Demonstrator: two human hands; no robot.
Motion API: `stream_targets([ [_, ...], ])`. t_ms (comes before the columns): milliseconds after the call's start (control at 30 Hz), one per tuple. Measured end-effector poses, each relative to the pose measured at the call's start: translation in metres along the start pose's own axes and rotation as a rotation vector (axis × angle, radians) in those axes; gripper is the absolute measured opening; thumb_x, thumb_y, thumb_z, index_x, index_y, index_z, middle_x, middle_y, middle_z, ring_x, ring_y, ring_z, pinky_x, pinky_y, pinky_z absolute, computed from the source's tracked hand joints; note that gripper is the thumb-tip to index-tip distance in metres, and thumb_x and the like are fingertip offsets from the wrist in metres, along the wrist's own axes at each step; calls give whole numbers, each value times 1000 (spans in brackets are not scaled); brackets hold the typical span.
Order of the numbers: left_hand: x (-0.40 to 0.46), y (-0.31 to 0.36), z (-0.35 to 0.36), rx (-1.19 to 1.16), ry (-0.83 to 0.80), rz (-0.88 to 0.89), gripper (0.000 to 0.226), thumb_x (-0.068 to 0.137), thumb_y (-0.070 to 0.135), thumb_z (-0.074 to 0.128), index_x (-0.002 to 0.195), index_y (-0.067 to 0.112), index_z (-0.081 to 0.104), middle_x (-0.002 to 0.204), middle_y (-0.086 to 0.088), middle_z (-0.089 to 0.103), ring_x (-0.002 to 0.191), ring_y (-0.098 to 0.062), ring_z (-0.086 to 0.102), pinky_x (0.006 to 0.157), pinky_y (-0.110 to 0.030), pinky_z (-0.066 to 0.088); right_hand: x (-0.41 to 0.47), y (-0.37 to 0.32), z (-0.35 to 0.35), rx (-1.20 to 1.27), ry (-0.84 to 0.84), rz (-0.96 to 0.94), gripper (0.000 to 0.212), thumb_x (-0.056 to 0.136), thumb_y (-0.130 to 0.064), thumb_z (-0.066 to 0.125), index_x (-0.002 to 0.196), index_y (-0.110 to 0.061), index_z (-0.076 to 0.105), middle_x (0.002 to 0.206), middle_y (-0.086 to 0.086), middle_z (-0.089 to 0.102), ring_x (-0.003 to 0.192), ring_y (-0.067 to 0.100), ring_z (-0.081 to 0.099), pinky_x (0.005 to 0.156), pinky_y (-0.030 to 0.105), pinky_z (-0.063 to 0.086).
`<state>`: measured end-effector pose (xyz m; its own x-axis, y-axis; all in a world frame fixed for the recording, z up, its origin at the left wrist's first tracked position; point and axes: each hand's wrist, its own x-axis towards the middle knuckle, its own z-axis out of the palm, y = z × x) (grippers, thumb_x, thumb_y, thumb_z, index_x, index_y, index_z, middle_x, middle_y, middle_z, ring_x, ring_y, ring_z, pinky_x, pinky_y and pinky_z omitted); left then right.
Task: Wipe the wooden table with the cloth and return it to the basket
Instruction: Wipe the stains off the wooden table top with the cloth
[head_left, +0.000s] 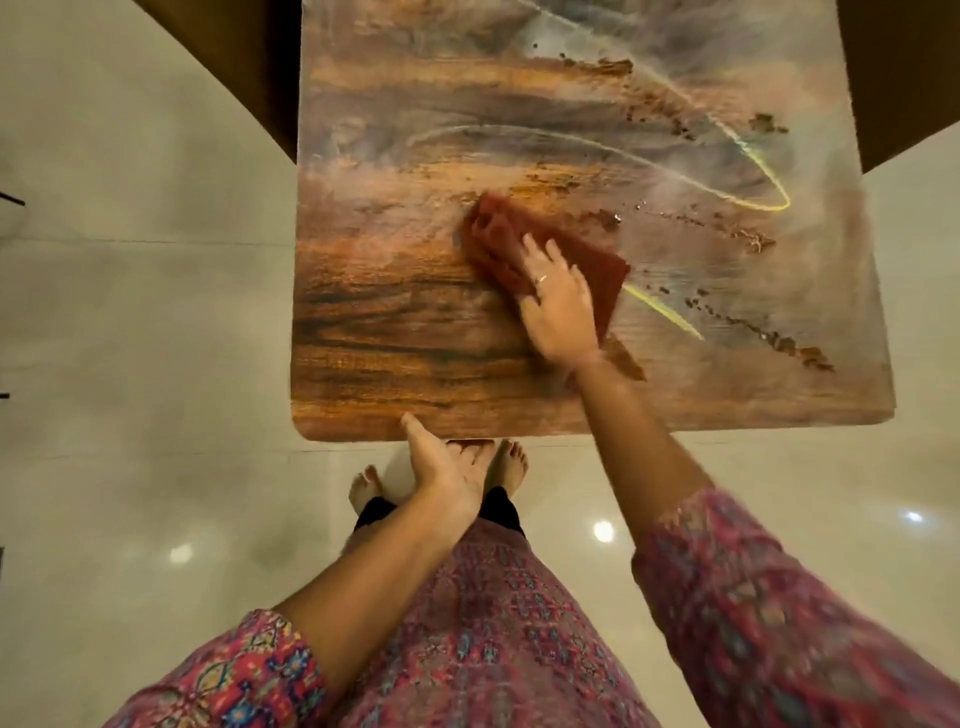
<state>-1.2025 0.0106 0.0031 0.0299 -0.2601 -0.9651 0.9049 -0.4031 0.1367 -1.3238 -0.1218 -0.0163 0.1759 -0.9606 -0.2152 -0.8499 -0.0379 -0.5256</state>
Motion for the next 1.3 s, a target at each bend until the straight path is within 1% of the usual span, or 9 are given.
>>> stream_targets([
  [133, 11, -15, 16, -127, 92, 92, 64, 94, 62, 31, 137, 17, 45, 137, -12, 50, 105, -27, 57, 84, -40, 47, -116, 37, 7, -38, -294, -315, 69, 82, -16, 43, 149, -31, 31, 156, -17, 21, 145, 2, 7, 116, 28, 5],
  [267, 13, -23, 22, -196, 71, 117, 70, 92, 66, 30, 144, 19, 37, 146, -10, 42, 129, -28, 45, 110, -45, 34, -74, 82, -38, -81, -268, -313, 71, 78, -13, 45, 146, -32, 36, 153, -20, 23, 144, 1, 13, 115, 32, 12],
  [433, 18, -25, 29, -249, 200, 191, 68, 92, 66, 33, 145, 23, 35, 147, -8, 42, 129, -30, 46, 105, -53, 39, 22, 34, -28, -112, -54, -135, 61, 90, -20, 46, 149, -28, 33, 157, -10, 26, 147, 12, 16, 115, 36, 14],
  [633, 16, -25, 26, -248, 61, 162, 59, 99, 54, 23, 133, 15, 53, 134, -11, 55, 109, -29, 58, 90, -41, 47, -85, 17, 14, -82, -405, -542, 70, 80, -16, 43, 149, -27, 33, 157, -11, 25, 146, 6, 12, 115, 27, 2],
  [733, 18, -24, 20, -199, 48, 140, 65, 96, 61, 24, 137, 17, 50, 135, -13, 54, 118, -30, 55, 103, -45, 41, -71, 27, 1, -48, -439, -564, 66, 80, -12, 45, 144, -27, 42, 154, -12, 33, 145, 6, 20, 116, 33, 14],
  [833, 16, -22, 16, -190, 19, 128, 75, 91, 69, 23, 143, 17, 40, 142, -13, 48, 127, -31, 48, 108, -46, 36, -9, 2, -3, -47, -350, -530, 64, 79, -6, 50, 141, -22, 48, 151, -6, 40, 143, 13, 30, 115, 40, 26],
  [967, 8, -23, 14, -183, -12, 107, 78, 90, 72, 24, 145, 18, 35, 144, -11, 45, 126, -29, 48, 101, -44, 39, 49, -29, 2, -25, -181, -305, 55, 94, -13, 47, 147, -25, 38, 155, -10, 31, 145, 10, 20, 118, 36, 17],
  [1133, 8, -18, 13, -171, -23, 38, 72, 90, 71, 24, 121, 13, 56, 121, -12, 59, 92, -26, 60, 73, -37, 48, -70, -11, 24, 10, -243, -306, 64, 88, -14, 47, 149, -26, 33, 157, -12, 25, 147, 6, 10, 116, 31, 6],
  [1300, 7, -18, 9, -160, -43, 26, 82, 87, 74, 27, 134, 10, 47, 138, -15, 48, 115, -29, 54, 99, -44, 42, -117, 75, -27, -40, -151, -267, 64, 82, -10, 50, 143, -29, 44, 151, -10, 37, 144, 6, 24, 117, 33, 22],
])
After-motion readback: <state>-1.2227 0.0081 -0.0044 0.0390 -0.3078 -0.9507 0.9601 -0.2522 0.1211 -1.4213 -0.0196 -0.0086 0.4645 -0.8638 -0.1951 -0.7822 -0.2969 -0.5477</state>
